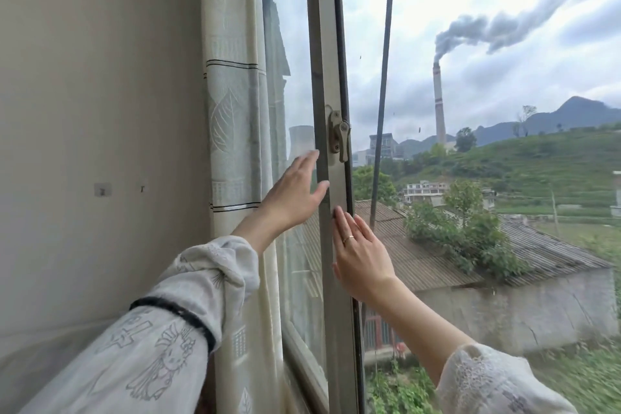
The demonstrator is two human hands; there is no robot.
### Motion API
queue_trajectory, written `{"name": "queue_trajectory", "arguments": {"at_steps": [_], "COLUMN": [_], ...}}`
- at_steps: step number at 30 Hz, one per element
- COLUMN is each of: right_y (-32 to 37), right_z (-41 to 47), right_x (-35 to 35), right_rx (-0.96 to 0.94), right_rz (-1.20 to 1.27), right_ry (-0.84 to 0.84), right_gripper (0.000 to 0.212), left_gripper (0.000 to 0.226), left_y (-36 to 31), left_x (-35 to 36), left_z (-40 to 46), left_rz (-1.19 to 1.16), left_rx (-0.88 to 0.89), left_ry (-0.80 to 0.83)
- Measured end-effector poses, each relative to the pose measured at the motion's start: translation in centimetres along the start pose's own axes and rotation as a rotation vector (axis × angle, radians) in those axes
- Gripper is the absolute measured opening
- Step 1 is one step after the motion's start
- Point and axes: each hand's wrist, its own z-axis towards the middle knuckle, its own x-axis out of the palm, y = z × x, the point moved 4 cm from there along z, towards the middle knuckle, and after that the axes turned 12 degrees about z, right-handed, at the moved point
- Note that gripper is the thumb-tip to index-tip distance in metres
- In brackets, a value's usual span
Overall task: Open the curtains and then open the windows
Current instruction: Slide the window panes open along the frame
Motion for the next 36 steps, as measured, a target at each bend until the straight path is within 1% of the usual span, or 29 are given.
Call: {"name": "queue_trajectory", "arguments": {"at_steps": [3,8,10,13,17,22,26,28,30,32,36], "right_y": [-0.6,-0.8,-1.0,-1.0,-1.1,-1.2,-1.2,-1.2,-1.2,-1.2,-1.2], "right_z": [0.2,0.1,0.2,0.3,0.3,0.2,0.2,0.1,0.2,0.2,0.4], "right_x": [0.8,1.0,1.1,1.1,0.9,0.8,0.8,0.8,1.0,1.0,1.0], "right_rx": [-0.064,-0.103,-0.104,-0.098,-0.093,-0.093,-0.1,-0.103,-0.105,-0.106,-0.101], "right_rz": [-0.064,-0.125,-0.146,-0.161,-0.161,-0.161,-0.147,-0.147,-0.144,-0.124,-0.062], "right_ry": [-0.002,-0.004,-0.004,0.007,0.008,0.024,0.024,0.022,0.019,0.016,0.001], "right_gripper": [0.066,0.064,0.065,0.066,0.064,0.065,0.065,0.066,0.067,0.067,0.069], "left_gripper": [0.063,0.08,0.085,0.085,0.085,0.071,0.069,0.064,0.057,0.051,0.031], "left_y": [-1.7,-3.7,-3.9,-3.3,-3.3,-3.2,-2.1,-1.4,-0.7,0.0,0.6], "left_x": [0.0,0.4,0.5,0.2,0.5,0.8,0.1,-0.5,-1.1,-1.9,-3.4], "left_z": [3.2,6.3,6.6,6.7,6.9,7.1,7.3,7.5,7.7,7.8,8.1], "left_rz": [-0.019,0.085,0.162,0.188,0.312,0.293,0.264,0.247,0.226,0.173,-0.034], "left_rx": [0.036,0.049,0.033,-0.031,-0.013,0.002,0.083,0.124,0.14,0.122,0.043], "left_ry": [-0.065,-0.056,-0.113,-0.202,-0.14,-0.143,-0.045,-0.007,-0.038,-0.106,-0.267]}}
